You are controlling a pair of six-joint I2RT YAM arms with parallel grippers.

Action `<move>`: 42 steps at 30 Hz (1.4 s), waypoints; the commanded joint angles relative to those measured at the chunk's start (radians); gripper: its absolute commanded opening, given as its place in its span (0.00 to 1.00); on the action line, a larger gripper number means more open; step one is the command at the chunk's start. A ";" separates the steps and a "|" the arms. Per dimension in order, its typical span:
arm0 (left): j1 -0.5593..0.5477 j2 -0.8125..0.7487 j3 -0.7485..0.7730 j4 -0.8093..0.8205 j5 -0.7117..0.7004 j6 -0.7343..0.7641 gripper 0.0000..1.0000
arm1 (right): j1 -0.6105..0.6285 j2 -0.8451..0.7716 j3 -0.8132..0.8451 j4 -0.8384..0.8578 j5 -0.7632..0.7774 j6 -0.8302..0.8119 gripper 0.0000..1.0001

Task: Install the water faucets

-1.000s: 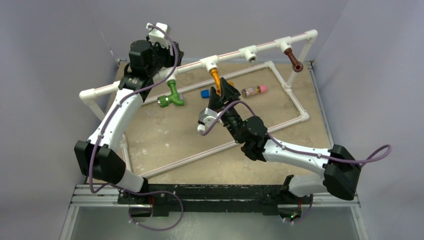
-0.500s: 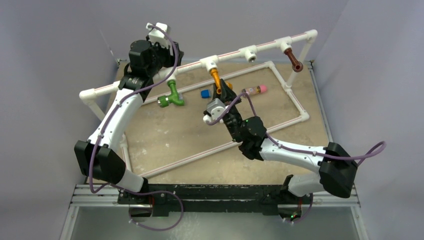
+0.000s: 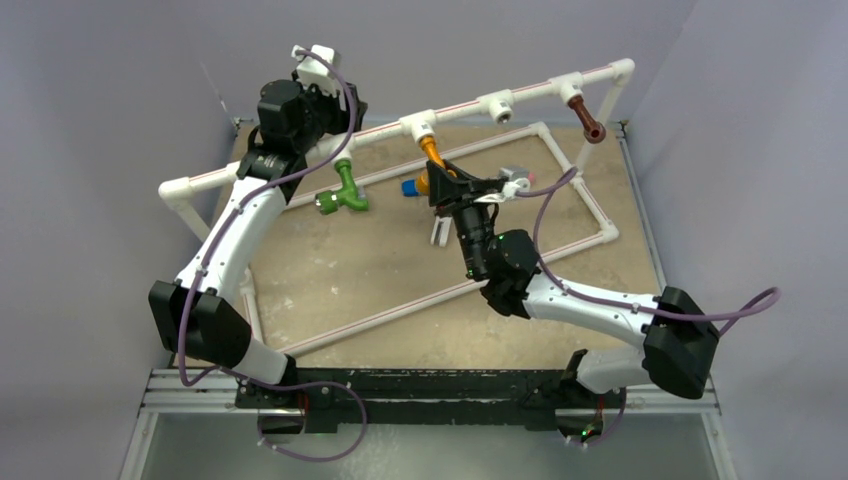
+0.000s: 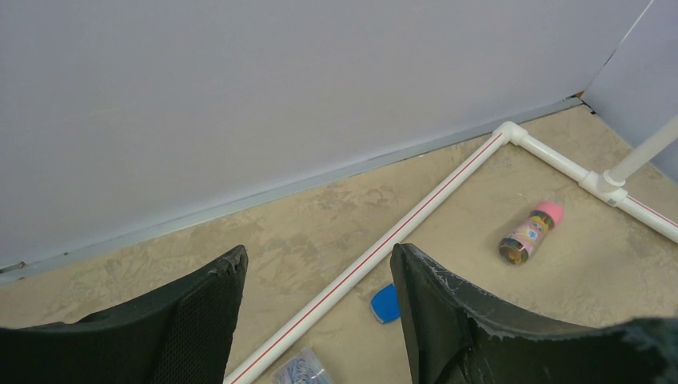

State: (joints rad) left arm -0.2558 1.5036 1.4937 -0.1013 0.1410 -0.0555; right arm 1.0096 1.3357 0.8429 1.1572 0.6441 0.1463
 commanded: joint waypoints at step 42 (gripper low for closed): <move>-0.028 0.068 -0.075 -0.153 0.014 0.023 0.65 | -0.051 -0.346 -0.163 -0.355 -0.259 1.005 0.80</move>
State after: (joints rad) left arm -0.2569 1.5032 1.4921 -0.0971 0.1345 -0.0551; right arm 0.9665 1.0607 0.7063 0.9108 0.4274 1.2850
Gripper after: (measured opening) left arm 0.653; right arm 0.791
